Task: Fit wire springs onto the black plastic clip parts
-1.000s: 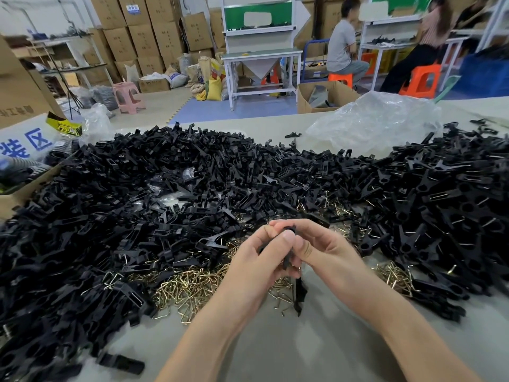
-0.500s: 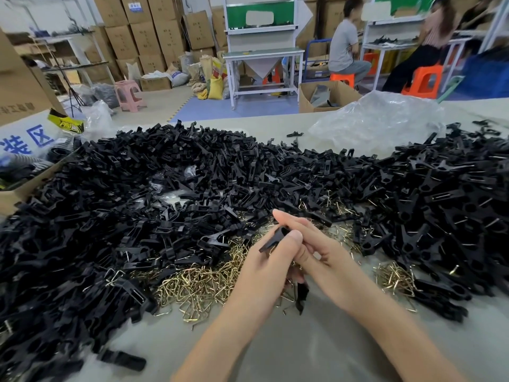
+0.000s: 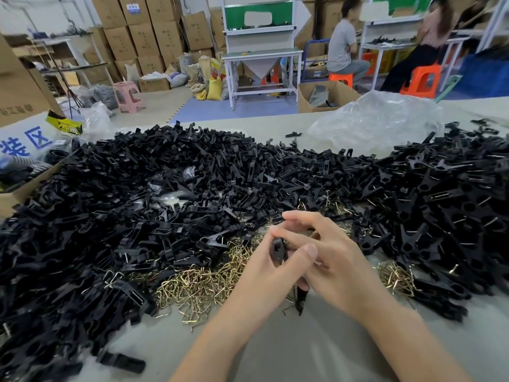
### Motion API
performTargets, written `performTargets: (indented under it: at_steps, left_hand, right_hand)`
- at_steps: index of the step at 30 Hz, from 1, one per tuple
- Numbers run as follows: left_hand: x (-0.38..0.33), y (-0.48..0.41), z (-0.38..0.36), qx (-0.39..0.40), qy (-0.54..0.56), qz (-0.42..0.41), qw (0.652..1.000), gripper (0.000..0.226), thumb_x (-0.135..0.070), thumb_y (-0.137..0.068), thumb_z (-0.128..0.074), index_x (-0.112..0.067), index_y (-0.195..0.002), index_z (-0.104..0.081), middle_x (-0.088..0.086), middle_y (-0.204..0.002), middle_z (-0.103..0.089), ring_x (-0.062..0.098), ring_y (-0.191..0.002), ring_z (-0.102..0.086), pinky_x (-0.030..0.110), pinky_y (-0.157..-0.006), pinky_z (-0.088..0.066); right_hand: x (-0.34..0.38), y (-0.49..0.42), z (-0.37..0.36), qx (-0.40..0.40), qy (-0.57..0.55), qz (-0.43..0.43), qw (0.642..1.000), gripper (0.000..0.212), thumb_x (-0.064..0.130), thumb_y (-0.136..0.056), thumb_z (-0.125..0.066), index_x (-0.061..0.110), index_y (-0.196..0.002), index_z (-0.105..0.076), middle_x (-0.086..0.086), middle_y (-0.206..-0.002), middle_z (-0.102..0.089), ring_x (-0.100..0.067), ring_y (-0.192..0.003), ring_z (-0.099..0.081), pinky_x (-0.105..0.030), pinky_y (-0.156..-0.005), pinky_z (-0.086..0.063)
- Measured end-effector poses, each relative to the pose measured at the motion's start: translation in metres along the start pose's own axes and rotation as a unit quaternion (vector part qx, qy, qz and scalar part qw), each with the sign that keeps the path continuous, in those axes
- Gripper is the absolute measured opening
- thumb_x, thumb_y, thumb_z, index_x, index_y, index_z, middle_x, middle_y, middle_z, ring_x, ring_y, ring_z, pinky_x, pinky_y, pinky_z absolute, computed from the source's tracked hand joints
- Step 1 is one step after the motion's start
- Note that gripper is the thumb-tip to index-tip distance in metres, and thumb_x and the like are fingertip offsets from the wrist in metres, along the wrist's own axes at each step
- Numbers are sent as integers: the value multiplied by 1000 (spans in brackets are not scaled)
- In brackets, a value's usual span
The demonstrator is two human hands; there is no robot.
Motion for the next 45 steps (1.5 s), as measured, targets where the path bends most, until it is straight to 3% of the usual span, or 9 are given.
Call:
performTargets:
  at_steps: [6,9,13,20,26,31,36,40,45]
  left_hand:
    - [5,-2,10,-26,27,8,999,62,-44,-79,-77,-55,-134,-50,-5,-127,-69,18,-109,-71,28,-77,-59]
    - [5,-3,11,-17,41,16,999,54,-41,-82,-76,-48,-132,-57,1,-120,-73,16,-96,-73,27,-70,-57]
    - [4,-6,15,-42,24,12,999,38,-41,-80,-73,-38,-117,-71,8,-107,-76,21,-90,-72,29,-71,-57]
    - [5,-8,28,-84,23,15,996,33,-43,-78,-68,-22,-102,-77,5,-86,-76,11,-76,-68,27,-70,-56]
    - [5,-9,30,-82,19,18,996,31,-47,-82,-67,-23,-99,-76,12,-91,-77,18,-80,-72,28,-72,-57]
    - [2,-8,29,-84,26,9,996,32,-43,-86,-68,-17,-102,-76,14,-88,-75,23,-72,-71,27,-66,-56]
    - [0,-8,26,-90,18,-11,996,34,-45,-86,-68,-14,-95,-76,12,-78,-73,23,-65,-69,29,-63,-57]
    - [-3,-7,24,-90,-12,-23,996,33,-50,-86,-67,-21,-100,-78,11,-80,-74,21,-79,-73,30,-73,-59]
    - [0,-5,21,-71,22,-14,997,44,-60,-77,-70,-35,-113,-72,6,-116,-74,25,-111,-70,44,-97,-55]
  right_hand:
    - [4,0,-5,7,32,35,999,44,20,-92,-55,29,-133,-67,8,-137,-54,-12,-107,-58,-35,-80,-56]
    - [0,2,-4,-29,35,17,999,34,9,-94,-69,29,-121,-74,7,-128,-58,-13,-100,-58,-35,-74,-54]
    - [-4,3,1,-63,-4,-21,998,8,19,-94,-71,26,-94,-77,11,-116,-55,-12,-93,-59,-34,-73,-54]
    - [-4,1,-5,-25,-76,-61,995,34,31,-96,-53,29,-130,-58,21,-117,-55,-8,-100,-62,-32,-79,-54]
    - [-4,3,-10,-5,-112,-67,991,46,32,-91,-52,32,-137,-51,22,-123,-48,-10,-105,-61,-34,-84,-56]
    - [-3,2,-10,-6,-80,-71,994,54,41,-85,-58,34,-138,-53,20,-119,-44,-8,-92,-62,-40,-70,-59]
    - [0,1,-7,-18,-68,-57,996,47,38,-82,-62,36,-128,-57,18,-108,-41,-4,-90,-57,-37,-69,-58]
    - [-1,1,-10,-12,-51,-48,997,29,37,-81,-60,30,-108,-66,16,-108,-41,-2,-90,-54,-35,-69,-55]
    - [6,3,-10,-31,-2,5,1000,32,34,-95,-58,30,-126,-68,7,-115,-53,-10,-98,-56,-32,-80,-53]
Point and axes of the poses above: each hand's wrist, its own y-axis away from the middle knuckle, its own z-axis out of the back of the hand, x = y × z, the point moved 9 cm from there along -y, towards the middle knuckle
